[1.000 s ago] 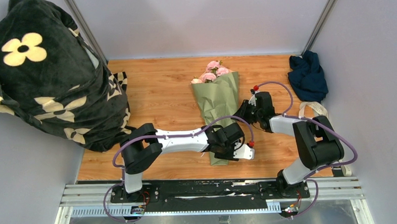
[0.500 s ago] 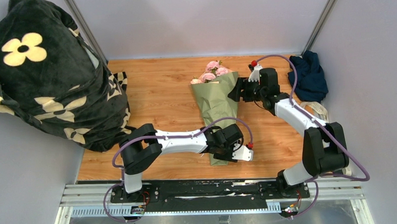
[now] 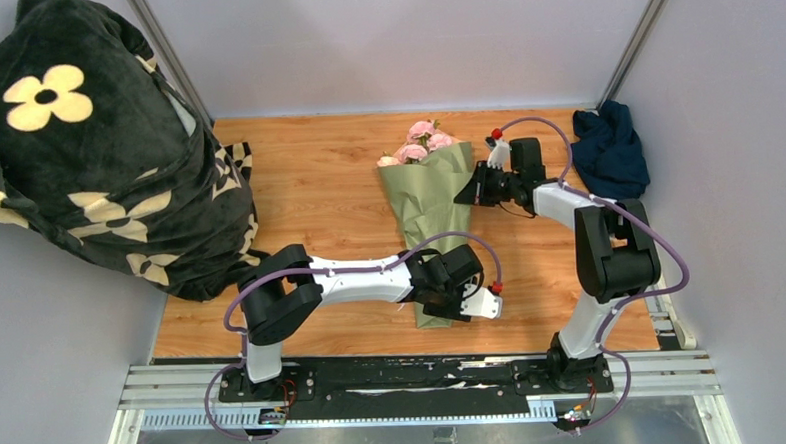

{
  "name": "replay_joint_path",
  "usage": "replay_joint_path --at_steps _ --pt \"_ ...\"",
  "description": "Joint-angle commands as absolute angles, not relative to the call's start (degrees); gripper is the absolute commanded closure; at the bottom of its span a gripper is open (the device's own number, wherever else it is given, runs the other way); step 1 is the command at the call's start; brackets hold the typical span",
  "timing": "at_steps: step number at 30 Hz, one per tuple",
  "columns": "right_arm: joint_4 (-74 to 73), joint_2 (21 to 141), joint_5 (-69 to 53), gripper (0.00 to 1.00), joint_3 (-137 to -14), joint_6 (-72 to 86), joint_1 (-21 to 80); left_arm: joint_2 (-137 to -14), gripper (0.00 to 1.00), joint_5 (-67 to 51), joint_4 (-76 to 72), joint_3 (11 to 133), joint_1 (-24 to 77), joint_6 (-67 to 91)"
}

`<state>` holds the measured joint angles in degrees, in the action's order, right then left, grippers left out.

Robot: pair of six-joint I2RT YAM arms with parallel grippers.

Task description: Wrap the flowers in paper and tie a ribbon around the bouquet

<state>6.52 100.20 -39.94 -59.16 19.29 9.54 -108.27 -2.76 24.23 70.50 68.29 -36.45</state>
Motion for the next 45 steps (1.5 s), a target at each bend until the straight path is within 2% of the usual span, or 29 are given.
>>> replay_joint_path --at_steps 1,5,10,12,14,15,18,21,23,25,26,28,29,31,34,37,42,45 --pt "13.9 98.8 -32.7 1.0 -55.4 26.7 4.1 -113.6 0.47 -4.5 29.8 67.5 68.5 -36.4" --pt "18.5 98.4 -28.1 1.0 -51.6 30.5 0.6 -113.4 0.47 -5.5 30.7 66.8 68.9 -37.2" --pt "16.6 101.7 -31.1 1.0 -54.1 27.8 1.5 -112.9 0.46 -5.8 30.8 67.2 68.9 -37.2" --pt "13.5 100.7 -28.2 0.91 -54.5 26.0 1.3 -112.6 0.45 -6.2 31.4 67.7 68.9 -37.0" --pt "5.1 97.4 -23.0 0.72 -55.8 23.2 1.1 -112.4 0.44 -6.3 31.8 68.1 68.9 -37.0" --pt "1.3 96.1 -20.0 0.66 -56.7 21.3 1.0 -112.5 0.44 -6.3 31.8 68.1 68.9 -37.1" --pt "-10.8 86.2 -10.1 0.6 -57.6 15.2 2.9 -113.0 0.43 -6.0 31.9 68.2 68.9 -37.2" --pt "-16.4 75.2 1.9 0.59 -54.5 11.4 9.8 -113.2 0.42 -6.3 32.3 68.7 68.9 -37.0" --pt "-16.0 69.0 2.2 0.63 -50.5 10.4 16.1 -113.3 0.42 -6.2 32.3 69.0 68.9 -37.0" --pt "-9.5 65.3 -9.2 0.72 -44.5 13.0 18.7 -113.4 0.42 -6.2 32.7 69.4 68.9 -36.8" --pt "-2.7 64.7 -19.4 0.77 -40.5 16.3 18.9 -113.3 0.42 -6.7 33.4 69.8 68.9 -36.7" --pt "7.6 67.2 -28.2 0.86 -36.6 20.8 19.3 -112.9 0.42 -8.0 34.5 70.6 68.9 -36.6" --pt "8.7 70.6 -31.3 0.93 -36.5 21.5 19.3 -112.4 0.41 -8.6 35.4 71.1 68.9 -36.5" --pt "9.9 75.9 -32.6 1.0 -36.6 21.4 19.3 -111.6 0.4 -9.7 37.2 72.6 68.9 -36.4" --pt "16.4 84.8 -34.0 1.0 -36.1 22.9 19.3 -111.1 0.38 -10.8 40.3 76.1 68.9 -36.7" --pt "16.0 91.6 -32.2 1.0 -37.7 22.5 19.1 -110.8 0.37 -11.6 43.9 81.1 68.9 -37.1" --pt "13.8 94.6 -28.7 1.0 -36.6 21.0 17.8 -106.7 0.32 -18.1 56.6 91.6 68.3 -39.8" --pt "13.9 94.9 -29.5 1.0 -36.1 20.6 17.8 -102.9 0.26 -26.3 58.4 96.0 62.2 -36.5"
